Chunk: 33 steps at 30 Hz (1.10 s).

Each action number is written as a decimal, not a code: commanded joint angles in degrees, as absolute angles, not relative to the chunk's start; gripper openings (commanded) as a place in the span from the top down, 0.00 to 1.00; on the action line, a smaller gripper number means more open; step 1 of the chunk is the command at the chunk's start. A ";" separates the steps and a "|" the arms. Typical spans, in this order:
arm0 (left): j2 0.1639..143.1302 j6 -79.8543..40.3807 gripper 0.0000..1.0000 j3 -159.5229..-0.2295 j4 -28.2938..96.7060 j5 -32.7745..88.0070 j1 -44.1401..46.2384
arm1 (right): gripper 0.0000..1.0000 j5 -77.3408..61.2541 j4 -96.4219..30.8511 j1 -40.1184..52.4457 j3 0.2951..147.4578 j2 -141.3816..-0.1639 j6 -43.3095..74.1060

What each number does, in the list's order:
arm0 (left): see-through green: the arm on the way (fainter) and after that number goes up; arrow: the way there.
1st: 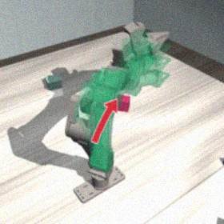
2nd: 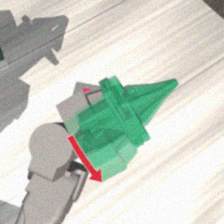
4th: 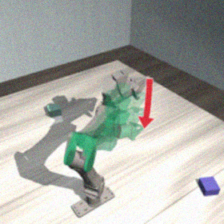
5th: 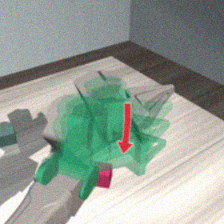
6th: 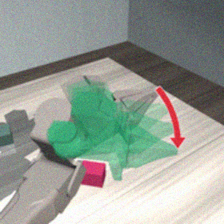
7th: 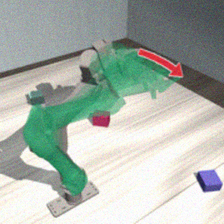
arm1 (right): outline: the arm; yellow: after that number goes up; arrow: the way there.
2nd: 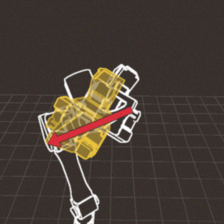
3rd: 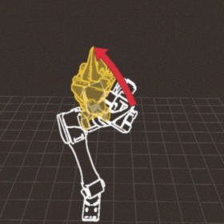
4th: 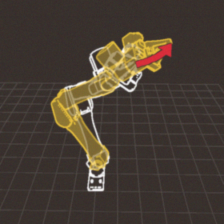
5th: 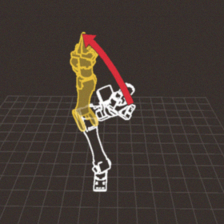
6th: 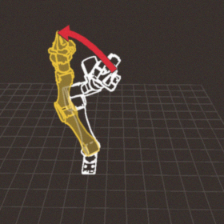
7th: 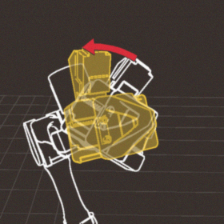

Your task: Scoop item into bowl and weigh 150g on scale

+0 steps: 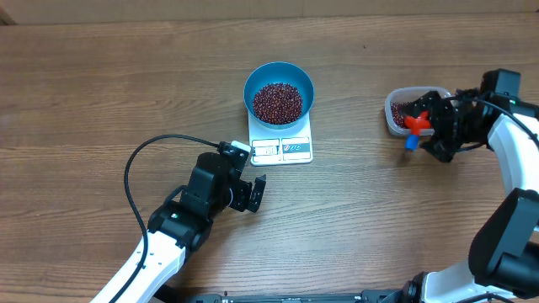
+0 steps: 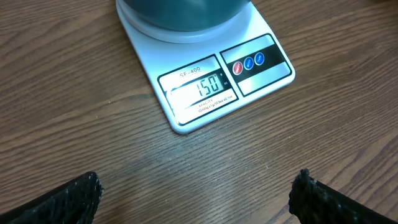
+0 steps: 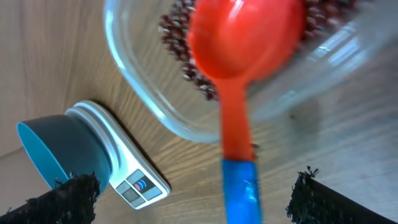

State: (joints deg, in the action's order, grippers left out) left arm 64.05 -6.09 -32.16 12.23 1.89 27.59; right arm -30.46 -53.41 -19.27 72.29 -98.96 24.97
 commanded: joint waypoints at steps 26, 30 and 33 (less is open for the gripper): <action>64.40 -6.87 0.01 -31.92 12.19 1.48 27.35 | 0.00 -22.52 -92.36 -21.78 90.26 -59.79 8.69; 64.40 -6.87 0.00 -31.92 12.19 1.48 27.35 | 0.00 -21.15 -94.54 -21.78 90.26 -55.64 8.43; 64.40 -6.87 0.01 -31.92 12.19 1.48 27.35 | 0.00 -17.50 -95.26 -21.78 90.24 -53.65 8.45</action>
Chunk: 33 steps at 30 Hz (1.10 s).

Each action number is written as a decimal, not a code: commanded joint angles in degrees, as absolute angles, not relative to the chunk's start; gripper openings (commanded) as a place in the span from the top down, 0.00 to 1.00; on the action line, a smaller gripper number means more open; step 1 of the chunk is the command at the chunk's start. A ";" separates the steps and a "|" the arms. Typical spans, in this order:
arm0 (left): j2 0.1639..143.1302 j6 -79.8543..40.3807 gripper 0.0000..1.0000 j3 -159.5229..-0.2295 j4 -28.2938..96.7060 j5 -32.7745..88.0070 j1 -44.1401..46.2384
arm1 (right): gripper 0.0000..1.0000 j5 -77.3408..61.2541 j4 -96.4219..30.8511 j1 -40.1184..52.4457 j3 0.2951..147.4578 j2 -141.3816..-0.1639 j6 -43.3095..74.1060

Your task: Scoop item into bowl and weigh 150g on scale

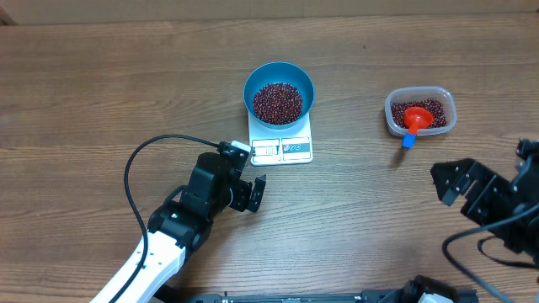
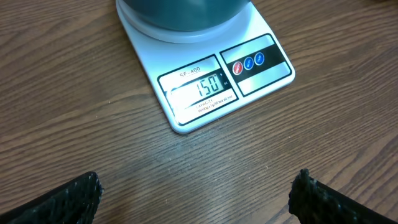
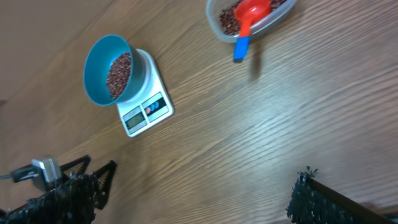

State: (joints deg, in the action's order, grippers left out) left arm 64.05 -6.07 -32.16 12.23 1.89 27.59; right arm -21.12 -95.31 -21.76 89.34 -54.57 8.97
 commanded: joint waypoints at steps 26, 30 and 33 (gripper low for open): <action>64.40 -6.87 0.00 -31.92 12.19 1.48 27.35 | 0.00 -11.88 -58.39 -10.37 62.98 -37.91 3.99; 64.40 -6.87 0.00 -31.92 12.19 1.48 27.35 | 0.00 -9.21 -49.28 -6.87 53.34 -32.58 3.97; 64.40 -6.87 0.00 -31.92 12.19 1.48 27.35 | 0.00 -7.53 -42.85 -4.58 46.92 -29.10 3.99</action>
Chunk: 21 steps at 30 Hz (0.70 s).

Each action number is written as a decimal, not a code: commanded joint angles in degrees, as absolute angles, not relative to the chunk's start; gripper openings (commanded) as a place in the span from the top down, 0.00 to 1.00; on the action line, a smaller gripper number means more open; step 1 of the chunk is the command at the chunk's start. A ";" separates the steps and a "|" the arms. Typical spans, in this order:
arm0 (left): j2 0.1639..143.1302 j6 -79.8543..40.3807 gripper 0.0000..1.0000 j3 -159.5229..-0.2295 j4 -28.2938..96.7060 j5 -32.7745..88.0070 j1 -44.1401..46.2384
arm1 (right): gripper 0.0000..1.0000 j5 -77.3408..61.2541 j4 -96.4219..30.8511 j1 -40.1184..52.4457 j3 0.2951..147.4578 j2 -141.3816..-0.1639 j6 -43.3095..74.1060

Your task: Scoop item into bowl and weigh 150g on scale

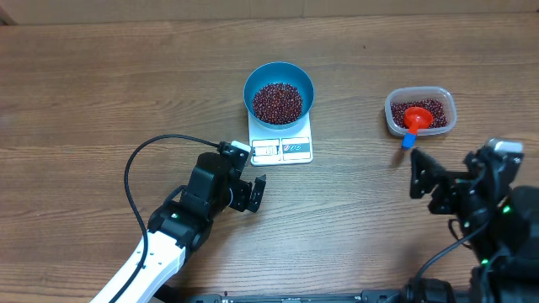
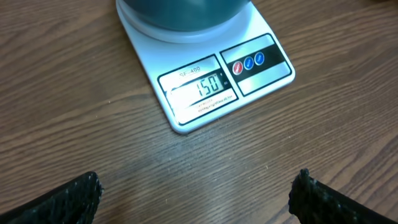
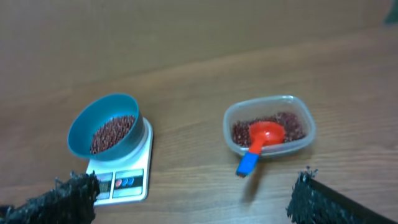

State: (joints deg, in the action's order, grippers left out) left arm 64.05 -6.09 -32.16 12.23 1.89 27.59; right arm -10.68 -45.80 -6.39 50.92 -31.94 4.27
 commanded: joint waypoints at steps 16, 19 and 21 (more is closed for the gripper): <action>64.40 -6.87 0.00 -31.92 12.19 1.48 27.35 | 0.00 -3.44 -19.33 1.93 19.55 -12.27 3.99; 64.40 -6.87 0.01 -31.92 12.19 1.48 27.35 | 0.00 -3.01 -17.28 2.70 16.64 -9.52 3.99; 64.40 -6.87 0.00 -31.92 12.19 1.48 27.35 | 0.00 -2.98 -15.99 2.94 14.79 -7.77 3.97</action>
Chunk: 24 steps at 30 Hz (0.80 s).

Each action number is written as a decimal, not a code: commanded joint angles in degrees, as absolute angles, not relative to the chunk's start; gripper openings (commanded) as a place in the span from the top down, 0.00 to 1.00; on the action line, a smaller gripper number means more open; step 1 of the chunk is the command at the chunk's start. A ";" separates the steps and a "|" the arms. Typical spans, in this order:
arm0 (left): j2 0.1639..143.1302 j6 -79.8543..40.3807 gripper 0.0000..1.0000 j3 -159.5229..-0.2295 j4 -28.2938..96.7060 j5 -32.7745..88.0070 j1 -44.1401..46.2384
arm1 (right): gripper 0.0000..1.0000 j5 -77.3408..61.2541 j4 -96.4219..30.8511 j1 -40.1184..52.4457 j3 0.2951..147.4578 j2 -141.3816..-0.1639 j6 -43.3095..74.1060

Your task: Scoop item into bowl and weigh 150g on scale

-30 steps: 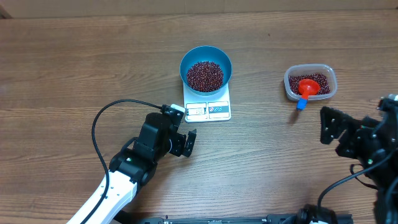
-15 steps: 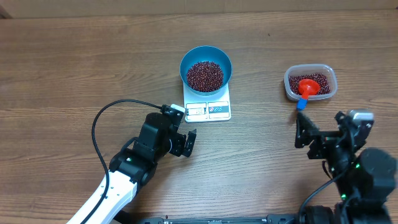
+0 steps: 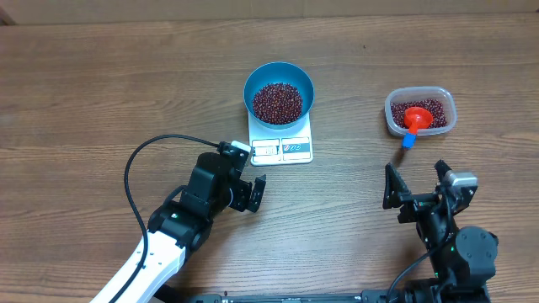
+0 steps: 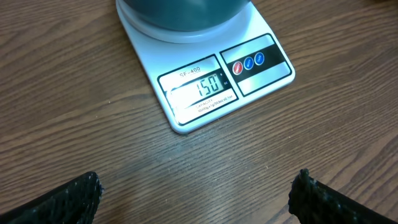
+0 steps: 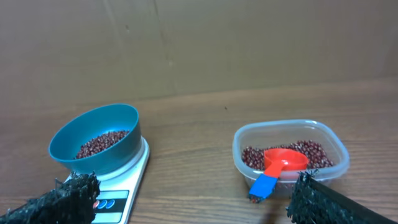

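A blue bowl point(image 3: 279, 93) of red beans stands on the white scale point(image 3: 281, 148), whose display point(image 4: 199, 88) reads 150. A clear tub point(image 3: 420, 112) of beans at the right holds a red scoop point(image 3: 415, 119) with a blue handle, its handle resting over the tub's near rim. My left gripper point(image 3: 255, 193) is open just in front of the scale, empty. My right gripper point(image 3: 414, 187) is open near the front right, below the tub, holding nothing. In the right wrist view the tub point(image 5: 291, 155) and bowl point(image 5: 95, 139) lie ahead.
The wooden table point(image 3: 101, 93) carries only these items. A black cable point(image 3: 143, 156) loops from the left arm. A brown wall point(image 5: 199, 43) stands behind the table's far edge.
My right gripper has drawn further back toward the front edge and leveled out, facing the tub and bowl. The left arm, scale, bowl and scoop have not moved.
First my right gripper was at the tub with the red scoop between its fingers. Then the scoop lay in the tub and the gripper was far off at the lower right, open. It has since shifted leftward and settled below the tub. The scale read 150 throughout.
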State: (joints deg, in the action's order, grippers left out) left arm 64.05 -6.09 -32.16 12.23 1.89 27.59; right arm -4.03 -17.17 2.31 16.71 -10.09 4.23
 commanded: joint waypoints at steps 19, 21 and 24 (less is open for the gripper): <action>64.40 -6.87 0.01 -31.92 12.19 1.48 27.35 | 0.00 -3.07 -3.99 3.57 0.45 -0.12 4.05; 64.40 -6.87 0.01 -31.92 12.19 1.48 27.35 | 0.00 -3.03 -4.51 3.92 0.45 -0.12 4.19; 64.40 -6.87 0.00 -31.92 12.19 1.48 27.35 | 0.00 -3.03 -4.56 4.16 0.45 -0.12 4.21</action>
